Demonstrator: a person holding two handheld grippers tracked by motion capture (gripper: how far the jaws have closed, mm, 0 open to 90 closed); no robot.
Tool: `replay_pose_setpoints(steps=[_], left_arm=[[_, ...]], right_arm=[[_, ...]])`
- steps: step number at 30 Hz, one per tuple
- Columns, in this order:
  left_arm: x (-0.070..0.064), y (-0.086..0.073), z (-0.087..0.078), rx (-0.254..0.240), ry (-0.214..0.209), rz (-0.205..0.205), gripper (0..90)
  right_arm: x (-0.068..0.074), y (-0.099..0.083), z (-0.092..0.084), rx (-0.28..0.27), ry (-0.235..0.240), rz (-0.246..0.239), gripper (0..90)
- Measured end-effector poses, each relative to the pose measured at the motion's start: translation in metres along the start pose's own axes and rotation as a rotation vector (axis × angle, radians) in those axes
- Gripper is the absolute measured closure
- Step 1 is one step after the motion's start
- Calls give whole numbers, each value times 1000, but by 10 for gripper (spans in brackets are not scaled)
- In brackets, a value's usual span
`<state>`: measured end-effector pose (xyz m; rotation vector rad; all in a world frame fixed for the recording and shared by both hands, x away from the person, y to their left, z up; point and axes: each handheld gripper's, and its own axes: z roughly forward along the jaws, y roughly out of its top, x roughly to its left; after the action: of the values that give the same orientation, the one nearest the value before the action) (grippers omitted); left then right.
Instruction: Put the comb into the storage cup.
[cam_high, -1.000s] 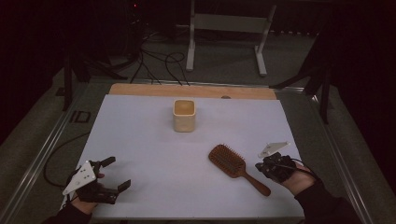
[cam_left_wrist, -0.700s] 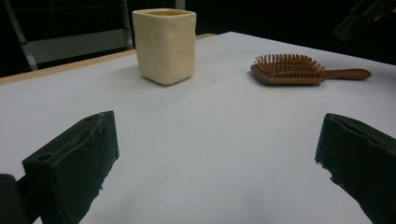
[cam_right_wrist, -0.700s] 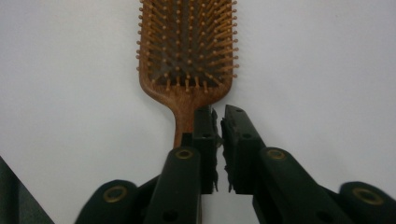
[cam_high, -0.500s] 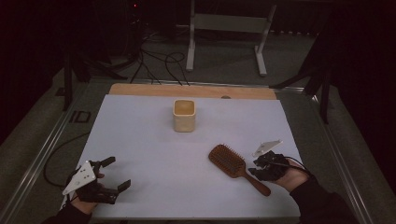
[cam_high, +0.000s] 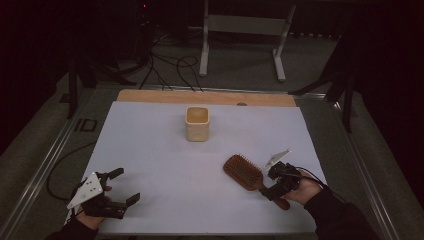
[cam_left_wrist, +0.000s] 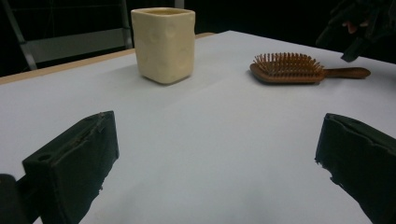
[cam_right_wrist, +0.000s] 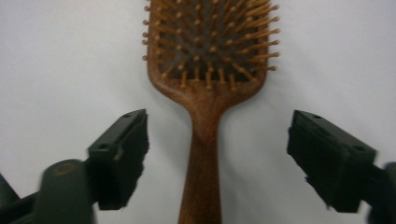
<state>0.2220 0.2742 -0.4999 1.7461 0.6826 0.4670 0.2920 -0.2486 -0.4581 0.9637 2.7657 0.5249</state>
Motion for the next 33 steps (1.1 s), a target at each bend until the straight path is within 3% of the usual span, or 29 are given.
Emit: replay_pose_setpoints(steps=[5,15,17,18,20,27,30,33], left_arm=[[0,0,0,4,-2,-6,1],[0,0,0,5,-4,-10,1],[0,0,0,4,-4,-8,1],[0,0,0,3,-4,-8,1],[0,-1,0,4,-4,-11,1],[0,0,0,5,-4,-12,1],[0,0,0,1,-4,-10,1],[1,0,0,4,-5,-11,1]], right_arm=[[2,1,7,19,11,8,139],[5,4,18,87,19,-5,212],[4,4,20,96,5,7,235],[4,5,21,109,17,11,290],[4,6,22,122,32,-6,311],[4,10,26,163,24,9,448],[3,11,29,188,20,-18,525],[3,13,31,194,12,-8,546]])
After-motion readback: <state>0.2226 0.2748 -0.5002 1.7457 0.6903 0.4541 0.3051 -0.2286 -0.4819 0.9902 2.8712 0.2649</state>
